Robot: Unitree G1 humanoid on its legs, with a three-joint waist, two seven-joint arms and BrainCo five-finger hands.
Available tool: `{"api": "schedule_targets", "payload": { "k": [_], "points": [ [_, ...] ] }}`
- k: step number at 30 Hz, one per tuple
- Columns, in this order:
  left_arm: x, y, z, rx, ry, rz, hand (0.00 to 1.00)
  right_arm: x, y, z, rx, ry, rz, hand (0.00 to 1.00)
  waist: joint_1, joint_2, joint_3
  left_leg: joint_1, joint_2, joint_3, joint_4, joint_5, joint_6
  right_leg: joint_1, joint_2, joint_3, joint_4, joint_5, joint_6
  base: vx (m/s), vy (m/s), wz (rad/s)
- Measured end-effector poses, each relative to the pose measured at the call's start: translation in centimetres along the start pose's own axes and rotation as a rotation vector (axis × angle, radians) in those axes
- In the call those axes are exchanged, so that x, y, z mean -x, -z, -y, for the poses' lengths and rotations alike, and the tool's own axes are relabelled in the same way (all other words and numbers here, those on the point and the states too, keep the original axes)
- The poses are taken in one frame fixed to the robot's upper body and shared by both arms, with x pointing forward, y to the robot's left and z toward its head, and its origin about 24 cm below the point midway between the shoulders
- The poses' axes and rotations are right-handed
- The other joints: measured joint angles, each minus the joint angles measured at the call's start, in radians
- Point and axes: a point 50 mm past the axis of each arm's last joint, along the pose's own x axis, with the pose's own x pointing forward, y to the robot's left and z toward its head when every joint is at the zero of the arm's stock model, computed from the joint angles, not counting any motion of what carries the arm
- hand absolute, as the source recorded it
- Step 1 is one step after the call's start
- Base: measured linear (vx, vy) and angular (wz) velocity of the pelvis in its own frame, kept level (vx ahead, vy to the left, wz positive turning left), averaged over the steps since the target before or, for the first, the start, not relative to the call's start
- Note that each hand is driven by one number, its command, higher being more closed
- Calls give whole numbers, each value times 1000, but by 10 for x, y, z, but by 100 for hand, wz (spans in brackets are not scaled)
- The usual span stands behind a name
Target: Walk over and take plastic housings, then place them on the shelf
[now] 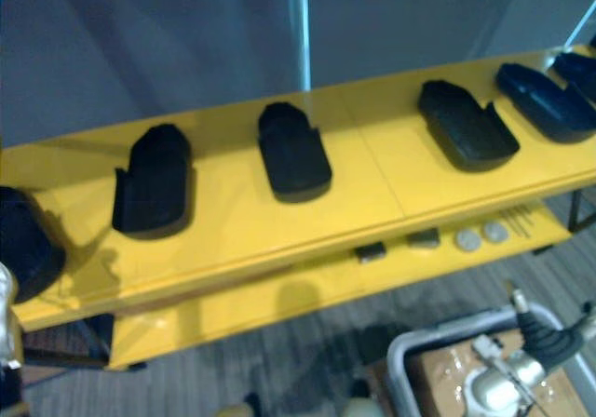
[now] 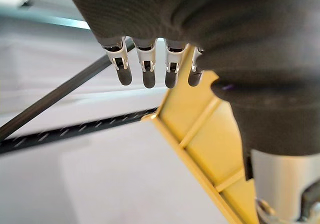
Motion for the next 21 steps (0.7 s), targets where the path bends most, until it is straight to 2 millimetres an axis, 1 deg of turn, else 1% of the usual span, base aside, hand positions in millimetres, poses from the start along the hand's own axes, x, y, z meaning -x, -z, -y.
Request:
{"api": "schedule_targets", "payload": {
  "k": [1,2,3,4,5,7,8,9,10,12,14,15,17,19,20,21],
  "points": [
    [12,1,-1,30,3,-33,0,-5,-11,-4,-48,-6,49,0,-1,-4,-2,2,-1,-8,-1,1,0,7,-1,-7,-6,4,0,6,5,14],
    [18,2,-2,38,0,-50,0,-8,-16,-7,-72,-19,71,0,0,-5,-2,8,-2,-9,-1,1,0,17,-2,-9,-12,7,1,3,10,9],
    [28,3,-5,38,-3,-79,0,-12,-25,-16,-133,-50,103,0,1,-4,-2,21,-3,-11,-3,1,0,37,-3,-12,-23,9,3,1,9,8],
    [36,3,-6,-4,17,-81,0,-15,-33,-26,-193,-95,126,0,2,-2,-1,30,-5,-15,-7,1,1,54,-5,-21,-30,10,4,-16,4,12],
    [40,3,-6,-30,30,-81,0,-16,-36,-31,-214,-123,135,0,3,-2,-2,29,-5,-21,-7,2,1,59,-5,-29,-32,10,4,-36,-6,26],
    [51,6,-5,-60,66,-119,0,-16,-49,-51,-293,-249,175,0,8,2,-6,25,-8,-45,-18,12,1,68,-6,-54,-42,11,4,-40,-16,30],
    [54,8,-5,-63,71,-132,0,-16,-53,-56,-310,-282,187,0,10,3,-6,21,-8,-52,-20,16,1,68,-6,-60,-44,12,4,-38,-23,31],
    [60,11,-6,-72,70,-166,0,-15,-59,-67,-339,-355,210,0,13,6,-8,12,-10,-66,-31,27,0,68,-6,-76,-49,15,3,-29,-26,31],
    [64,14,-7,-79,67,-199,0,-13,-64,-78,-352,-426,231,0,20,6,-8,11,-10,-74,-43,37,0,68,-6,-86,-52,17,3,-24,-26,28],
    [70,19,-8,-84,57,-251,0,-12,-71,-91,-348,-513,264,0,32,6,-8,11,-10,-87,-50,44,-2,72,-5,-94,-54,18,3,-4,-21,21],
    [83,35,-9,-77,37,-368,0,-9,-82,-106,-352,-587,318,0,39,6,-9,11,-13,-113,-54,52,-2,94,-6,-124,-62,18,3,4,-16,33],
    [91,44,-12,-80,13,-429,0,-8,-88,-113,-376,-610,340,0,43,5,-9,10,-14,-121,-57,54,-3,98,-6,-134,-66,18,3,-2,-13,26],
    [116,71,-24,-123,-89,-603,0,-3,-105,-131,-432,-668,392,0,59,1,-11,8,-14,-129,-72,61,-3,98,-6,-144,-70,18,3,-1,-10,17],
    [146,97,-39,-205,-157,-760,0,5,-121,-148,-477,-760,434,0,66,-6,-18,-7,-16,-147,-70,63,-4,97,-6,-161,-76,19,4,5,-12,22],
    [165,110,-49,-242,-197,-845,0,10,-130,-159,-492,-828,462,0,71,-18,-24,-11,-17,-156,-78,69,-4,98,-5,-174,-79,19,4,31,-13,26],
    [184,120,-60,-276,-233,-927,0,15,-139,-168,-505,-893,493,0,85,-30,-31,-10,-17,-159,-87,76,-5,97,-5,-176,-81,19,4,45,-8,17]
  ]
}}
